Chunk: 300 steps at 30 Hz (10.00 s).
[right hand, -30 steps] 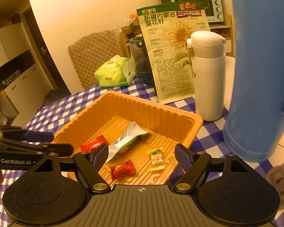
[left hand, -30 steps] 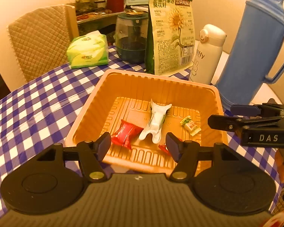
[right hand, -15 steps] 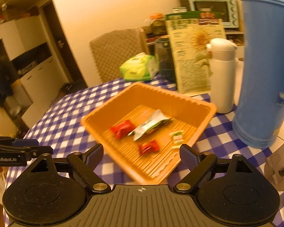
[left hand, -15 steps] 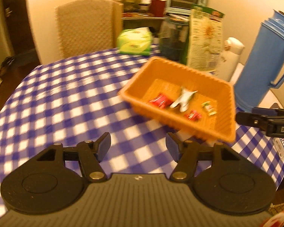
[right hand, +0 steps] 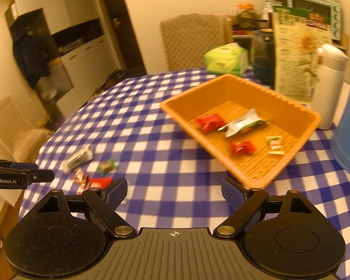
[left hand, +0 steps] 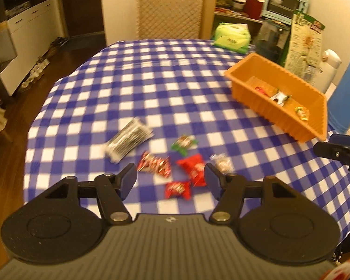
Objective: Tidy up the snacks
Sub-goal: 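Move both tools back toward the remaining snacks, then grasp the clear cookie packet with the right gripper, then grasp the small red candy with the left gripper while the right holds the cookie packet, then carry both snacks over the orange tray and open both grippers, then move both tools back toward the remaining snacks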
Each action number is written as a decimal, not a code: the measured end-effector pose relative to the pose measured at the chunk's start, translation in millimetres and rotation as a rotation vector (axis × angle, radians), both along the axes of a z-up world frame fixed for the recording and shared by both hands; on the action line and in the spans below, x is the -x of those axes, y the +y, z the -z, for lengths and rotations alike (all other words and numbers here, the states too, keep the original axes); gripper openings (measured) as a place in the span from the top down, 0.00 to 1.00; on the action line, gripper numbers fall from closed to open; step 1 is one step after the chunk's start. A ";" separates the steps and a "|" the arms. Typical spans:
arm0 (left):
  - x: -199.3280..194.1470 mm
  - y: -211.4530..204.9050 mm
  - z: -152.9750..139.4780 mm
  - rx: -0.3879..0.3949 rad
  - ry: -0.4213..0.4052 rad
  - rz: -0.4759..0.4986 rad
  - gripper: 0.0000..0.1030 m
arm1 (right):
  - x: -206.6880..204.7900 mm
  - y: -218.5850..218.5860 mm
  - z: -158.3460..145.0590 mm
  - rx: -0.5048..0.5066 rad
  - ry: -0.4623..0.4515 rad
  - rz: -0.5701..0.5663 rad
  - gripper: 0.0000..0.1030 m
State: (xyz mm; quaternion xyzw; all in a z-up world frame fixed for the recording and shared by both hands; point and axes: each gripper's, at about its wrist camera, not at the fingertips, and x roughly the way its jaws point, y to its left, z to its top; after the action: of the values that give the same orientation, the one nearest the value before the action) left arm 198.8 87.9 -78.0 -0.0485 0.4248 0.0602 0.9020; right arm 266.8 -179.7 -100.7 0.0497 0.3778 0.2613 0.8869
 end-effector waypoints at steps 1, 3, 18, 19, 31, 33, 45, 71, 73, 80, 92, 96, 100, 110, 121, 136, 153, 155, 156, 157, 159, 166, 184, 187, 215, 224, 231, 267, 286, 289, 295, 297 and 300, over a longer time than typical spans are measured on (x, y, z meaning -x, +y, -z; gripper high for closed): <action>4.6 1.7 0.8 -0.008 0.003 -0.009 0.40 | 2.2 4.1 0.9 0.004 0.000 -0.013 0.15; 14.2 5.0 2.8 -0.013 0.006 -0.022 0.40 | 5.6 12.1 3.1 0.005 0.006 -0.037 0.15; 63.5 32.6 18.7 0.011 0.054 -0.136 0.41 | 25.5 56.4 31.1 0.061 0.054 -0.166 0.15; 65.7 34.1 19.5 0.011 0.055 -0.141 0.41 | 26.6 58.8 33.0 0.066 0.059 -0.170 0.15; 82.7 50.1 28.1 0.006 0.072 -0.202 0.42 | 20.2 76.8 53.2 0.095 0.121 -0.192 0.15; 84.5 53.8 28.8 0.005 0.075 -0.211 0.42 | 16.2 79.6 55.0 0.098 0.128 -0.192 0.15; 83.5 70.5 34.5 -0.007 0.077 -0.243 0.44 | -9.7 103.3 62.6 0.114 0.086 -0.179 0.34; 56.0 78.9 45.8 -0.027 0.080 -0.179 0.48 | -29.8 144.6 83.9 0.200 0.017 -0.218 0.77; 52.3 73.7 47.2 -0.045 0.081 -0.149 0.48 | -28.2 146.7 84.6 0.217 0.001 -0.229 0.79; 37.5 56.6 53.5 -0.067 0.081 -0.033 0.49 | -27.9 139.7 81.7 0.203 0.001 -0.218 0.80; 0.7 13.6 78.1 -0.133 0.109 0.237 0.49 | -29.0 99.7 62.7 0.120 0.043 -0.088 0.80; -12.3 4.5 85.7 -0.171 0.112 0.299 0.49 | -26.7 83.0 58.1 0.097 0.055 -0.032 0.80; -24.4 -1.2 91.3 -0.187 0.115 0.350 0.51 | -24.7 69.3 55.1 0.080 0.066 0.024 0.80; -37.8 -15.6 94.0 -0.173 0.103 0.452 0.61 | -15.0 45.6 51.7 0.073 0.077 0.118 0.80; -42.4 -16.1 92.8 -0.116 0.114 0.450 0.83 | -5.4 38.1 50.8 0.072 0.086 0.139 0.80; -28.6 -6.0 79.9 -0.081 0.107 0.366 0.84 | -0.1 39.0 42.7 0.059 0.071 0.106 0.80; -38.3 -22.8 26.4 -0.051 0.010 0.358 0.84 | 2.6 31.6 23.7 0.036 0.093 0.060 0.79; -46.0 -30.6 19.1 -0.056 -0.006 0.378 0.84 | 1.6 30.3 20.0 0.039 0.101 0.058 0.79; -49.7 -34.5 16.2 -0.060 -0.014 0.388 0.84 | 0.5 29.2 17.7 0.039 0.103 0.060 0.80; -54.7 -39.1 12.9 -0.064 -0.023 0.400 0.84 | -0.7 27.6 15.2 0.037 0.104 0.063 0.80; -65.3 -48.5 7.9 -0.066 -0.035 0.424 0.84 | -3.1 24.4 10.4 0.033 0.102 0.073 0.80; -108.3 -86.0 -5.9 -0.075 -0.087 0.510 0.84 | -22.1 7.4 -7.5 0.016 0.071 0.126 0.80; -244.4 -169.1 -7.4 -0.082 -0.125 0.662 0.84 | -121.7 -52.8 -3.9 0.037 0.016 0.329 0.79; -263.1 -179.7 -0.1 -0.095 -0.114 0.672 0.84 | -135.9 -60.7 4.3 0.041 0.024 0.349 0.79; -329.1 -216.7 44.8 -0.121 -0.001 0.673 0.79 | -173.9 -86.6 32.6 0.017 0.078 0.421 0.80; -322.8 -205.8 38.3 -0.098 -0.003 0.654 0.78 | -181.9 -81.4 36.0 0.022 0.087 0.433 0.79; -312.5 -194.5 34.4 -0.080 -0.004 0.637 0.73 | -186.7 -84.7 36.0 -0.027 0.081 0.483 0.79; -159.6 -125.8 -29.8 0.027 -0.055 0.416 0.35 | -59.6 -76.2 -14.8 -0.050 0.086 0.386 0.09; -31.4 -51.2 -23.7 0.013 0.006 0.174 0.35 | 11.9 -34.9 -11.8 -0.023 0.137 0.155 0.09; -14.5 -43.2 -17.2 0.006 0.025 0.140 0.35 | 18.8 -25.1 -8.3 -0.022 0.145 0.103 0.09; 13.3 -29.7 -4.0 0.011 0.064 0.069 0.35 | 29.7 -0.8 0.3 -0.008 0.157 0.011 0.04; 20.7 -26.4 -0.2 0.005 0.076 0.046 0.35 | 32.7 7.6 3.9 0.003 0.161 -0.021 0.00; 30.8 -19.5 4.2 -0.004 0.087 0.011 0.35 | 37.7 22.1 9.6 0.016 0.168 -0.090 0.00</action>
State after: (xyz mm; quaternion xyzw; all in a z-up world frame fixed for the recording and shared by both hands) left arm 168.0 68.5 -82.2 -0.0416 0.4636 0.0584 0.8831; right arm 229.2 -157.6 -110.3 0.0475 0.4548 0.2929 0.8397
